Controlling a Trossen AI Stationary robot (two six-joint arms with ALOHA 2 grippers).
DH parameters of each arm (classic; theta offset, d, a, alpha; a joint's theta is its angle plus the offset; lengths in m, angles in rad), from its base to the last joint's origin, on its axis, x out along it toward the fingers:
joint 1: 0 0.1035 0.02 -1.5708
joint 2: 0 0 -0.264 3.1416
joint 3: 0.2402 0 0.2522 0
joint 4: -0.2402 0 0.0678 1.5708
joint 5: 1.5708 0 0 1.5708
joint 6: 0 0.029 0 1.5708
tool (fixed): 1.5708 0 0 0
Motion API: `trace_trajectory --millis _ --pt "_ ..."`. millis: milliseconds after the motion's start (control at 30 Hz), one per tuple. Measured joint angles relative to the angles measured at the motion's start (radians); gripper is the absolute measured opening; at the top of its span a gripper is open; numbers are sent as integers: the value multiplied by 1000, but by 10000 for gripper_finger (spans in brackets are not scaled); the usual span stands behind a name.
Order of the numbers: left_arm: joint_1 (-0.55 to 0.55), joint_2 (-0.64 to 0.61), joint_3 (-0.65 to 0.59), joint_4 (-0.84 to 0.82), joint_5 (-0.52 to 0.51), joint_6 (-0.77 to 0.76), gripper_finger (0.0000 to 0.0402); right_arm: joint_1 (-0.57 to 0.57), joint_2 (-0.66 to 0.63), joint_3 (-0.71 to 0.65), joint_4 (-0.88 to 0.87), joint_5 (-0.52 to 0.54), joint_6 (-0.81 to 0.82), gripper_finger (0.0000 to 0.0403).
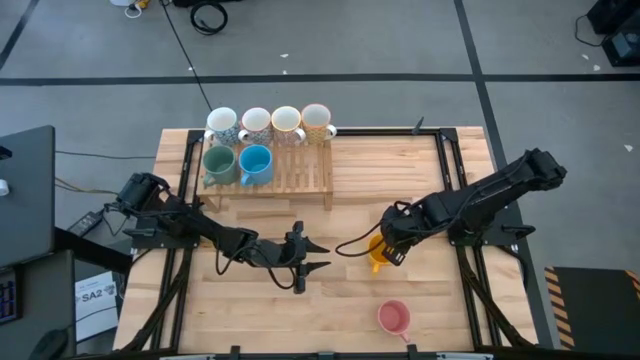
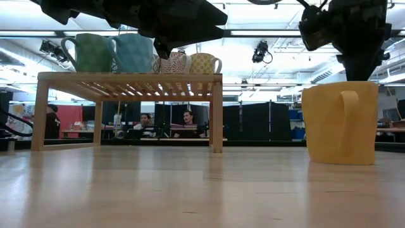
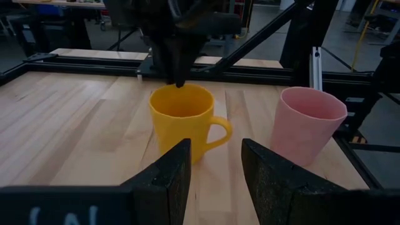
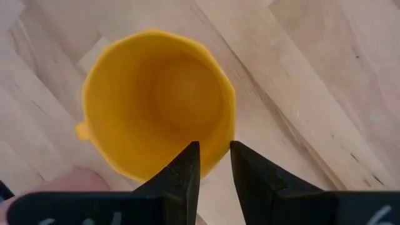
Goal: Place coffee mugs
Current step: Put the yellow mug on the shelf
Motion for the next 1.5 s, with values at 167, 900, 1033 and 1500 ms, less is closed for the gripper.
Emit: trace_trajectory --millis 167,900,1033,1500 --pt "0 0 0 0 0 0 148 0 3 -18 10 -1 -20 96" --pt "0 0 0 0 0 -1 148 -6 90 -20 17 25 -75 94" --pt "0 0 0 0 0 -1 148 -8 102 -19 21 25 -109 72" --pt "0 0 0 0 0 0 148 -117 102 -19 208 5 -511 33"
